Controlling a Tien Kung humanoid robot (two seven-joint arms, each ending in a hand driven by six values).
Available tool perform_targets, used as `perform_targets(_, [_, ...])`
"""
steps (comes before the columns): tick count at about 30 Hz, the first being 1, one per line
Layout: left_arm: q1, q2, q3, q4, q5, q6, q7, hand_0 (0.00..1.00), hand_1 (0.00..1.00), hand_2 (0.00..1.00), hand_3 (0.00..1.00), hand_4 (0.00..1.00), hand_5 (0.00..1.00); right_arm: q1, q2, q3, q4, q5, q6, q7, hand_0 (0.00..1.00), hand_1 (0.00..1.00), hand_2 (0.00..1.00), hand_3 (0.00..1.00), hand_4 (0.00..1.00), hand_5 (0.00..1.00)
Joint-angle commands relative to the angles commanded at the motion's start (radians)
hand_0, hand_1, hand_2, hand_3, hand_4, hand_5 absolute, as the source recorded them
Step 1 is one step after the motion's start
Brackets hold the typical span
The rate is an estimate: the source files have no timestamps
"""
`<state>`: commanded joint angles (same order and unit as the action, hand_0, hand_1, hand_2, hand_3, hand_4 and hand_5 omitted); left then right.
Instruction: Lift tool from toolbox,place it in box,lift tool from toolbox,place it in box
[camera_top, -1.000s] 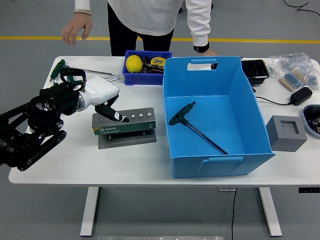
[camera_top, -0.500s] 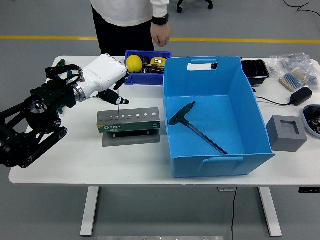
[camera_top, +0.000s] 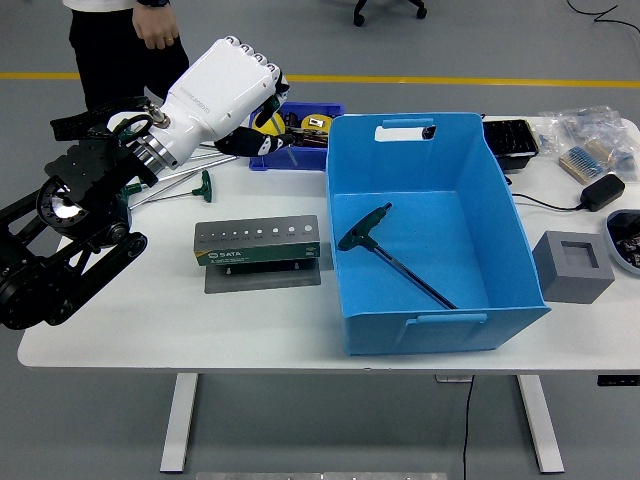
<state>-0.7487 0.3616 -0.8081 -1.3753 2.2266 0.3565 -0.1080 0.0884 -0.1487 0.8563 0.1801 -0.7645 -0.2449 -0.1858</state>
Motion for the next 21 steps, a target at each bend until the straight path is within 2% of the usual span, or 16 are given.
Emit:
perform_targets(1, [-0.003, -0.006, 0.011, -0.013, -0.024, 0.002, 0.005, 0.179, 0.002, 0.004, 0.042, 0.904, 0.272, 0.0, 0.0, 0.001, 0.0, -0.002, 0.0, -0.001, 0.681, 0.641, 0.724, 0.622, 0.84, 0.763])
perform_targets(3, [-0.013, -0.023, 0.049, -0.029, -0.068, -0.005, 0.017, 0.179, 0.002, 0.004, 0.042, 0.904, 0.272, -0.001, 0.0, 0.004, 0.001, -0.008, 0.002, -0.002, 0.681, 0.641, 0.724, 0.622, 0.84, 0.763])
perform_targets(6, [-0.03, -0.056, 0.117, -0.017, -0.127, -0.035, 0.023, 0.179, 0.002, 0.004, 0.042, 0.904, 0.272, -0.002, 0.001, 0.01, 0.001, -0.02, 0.003, -0.005, 0.681, 0.641, 0.724, 0.622, 0.84, 0.763])
perform_targets(7, [-0.035, -0.073, 0.143, -0.002, -0.143, -0.031, 0.017, 0.264, 0.102, 0.172, 0.294, 0.896, 0.46, -0.002, 0.001, 0.012, 0.001, -0.025, 0.004, -0.006, 0.681, 0.641, 0.724, 0.622, 0.84, 0.763])
perform_targets(12, [-0.046, -0.14, 0.209, 0.076, -0.172, 0.0, -0.009, 0.264, 0.102, 0.172, 0.294, 0.896, 0.46, -0.002, 0.002, 0.018, 0.002, -0.031, 0.004, -0.009, 0.681, 0.641, 0.724, 0.622, 0.84, 0.763])
perform_targets(13, [-0.048, -0.156, 0.218, 0.098, -0.172, 0.0, -0.012, 0.319, 0.232, 0.314, 0.468, 0.895, 0.47, -0.002, 0.003, 0.019, 0.002, -0.033, 0.004, -0.01, 0.68, 0.641, 0.724, 0.622, 0.84, 0.763])
perform_targets(15, [-0.052, -0.179, 0.228, 0.133, -0.181, -0.005, -0.022, 0.319, 0.232, 0.314, 0.468, 0.895, 0.47, -0.001, 0.003, 0.021, 0.002, -0.036, 0.004, -0.01, 0.68, 0.641, 0.724, 0.622, 0.84, 0.763])
perform_targets(17, [-0.055, -0.189, 0.234, 0.149, -0.191, -0.008, -0.03, 0.319, 0.232, 0.314, 0.468, 0.895, 0.47, -0.001, 0.002, 0.023, 0.002, -0.038, 0.004, -0.01, 0.68, 0.641, 0.724, 0.622, 0.84, 0.763])
perform_targets(18, [-0.058, -0.199, 0.236, 0.16, -0.189, -0.026, -0.03, 0.478, 0.522, 0.628, 0.582, 0.927, 0.516, -0.001, 0.002, 0.024, 0.002, -0.039, 0.004, -0.01, 0.681, 0.641, 0.724, 0.623, 0.84, 0.763])
perform_targets(21, [-0.066, -0.214, 0.237, 0.178, -0.189, -0.055, -0.034, 0.478, 0.522, 0.628, 0.582, 0.927, 0.516, 0.001, 0.0, 0.023, 0.001, -0.038, 0.006, -0.009, 0.681, 0.641, 0.724, 0.623, 0.84, 0.763])
